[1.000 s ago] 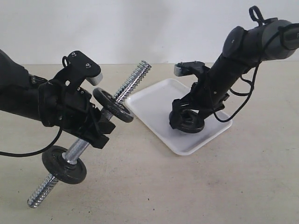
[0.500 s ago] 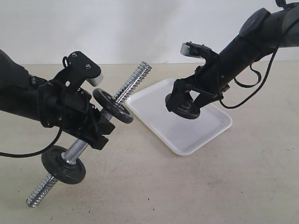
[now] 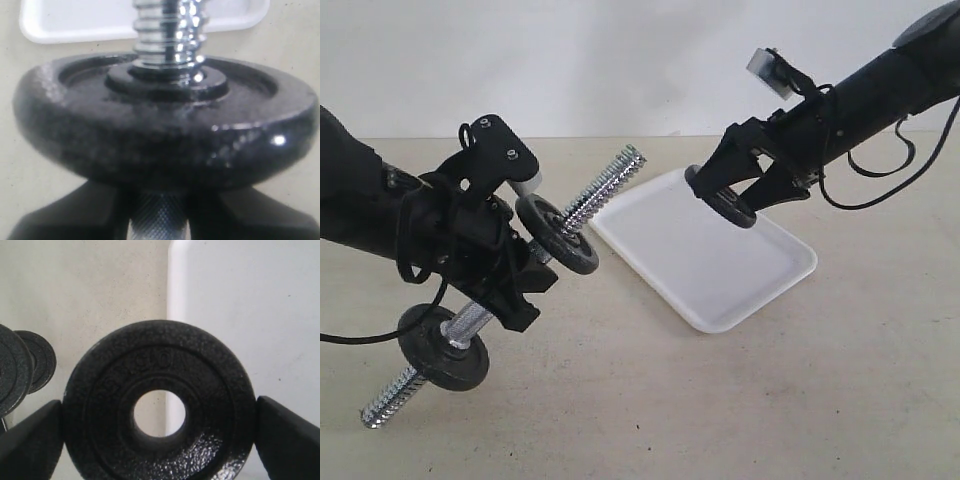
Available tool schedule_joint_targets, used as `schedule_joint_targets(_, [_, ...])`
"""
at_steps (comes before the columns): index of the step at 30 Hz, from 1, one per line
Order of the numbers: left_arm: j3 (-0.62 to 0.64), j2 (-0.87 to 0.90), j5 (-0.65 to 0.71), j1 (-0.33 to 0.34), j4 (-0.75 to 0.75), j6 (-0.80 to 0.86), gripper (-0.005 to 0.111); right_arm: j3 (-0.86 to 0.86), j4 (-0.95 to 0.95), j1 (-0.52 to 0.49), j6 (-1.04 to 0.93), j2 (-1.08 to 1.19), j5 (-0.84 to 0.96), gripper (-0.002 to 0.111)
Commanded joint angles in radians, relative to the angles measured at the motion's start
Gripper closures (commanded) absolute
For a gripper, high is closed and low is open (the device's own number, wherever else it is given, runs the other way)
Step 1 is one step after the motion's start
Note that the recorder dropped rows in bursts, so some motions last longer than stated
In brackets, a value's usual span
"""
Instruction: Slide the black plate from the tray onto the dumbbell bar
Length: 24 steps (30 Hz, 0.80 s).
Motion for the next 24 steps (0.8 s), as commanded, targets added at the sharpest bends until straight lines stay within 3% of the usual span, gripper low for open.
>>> schedule_joint_targets(1, [-0.032, -0.05, -0.125, 0.003, 0.081, 0.006, 0.102, -0.013, 0.137, -0.033, -0.043, -0.025, 0.029, 0.108])
schedule_joint_targets(10, [-0.032, -0.02, -0.182, 0.003, 0.177, 0.006, 0.102, -0.013, 0.21, -0.031, -0.035, -0.025, 0.029, 0.108])
schedule_joint_targets(24, [-0.032, 0.135, -0.335, 0.003, 0.133, 0.006, 0.102, -0.013, 0.214, -0.029, 0.02, -0.025, 0.029, 0.108])
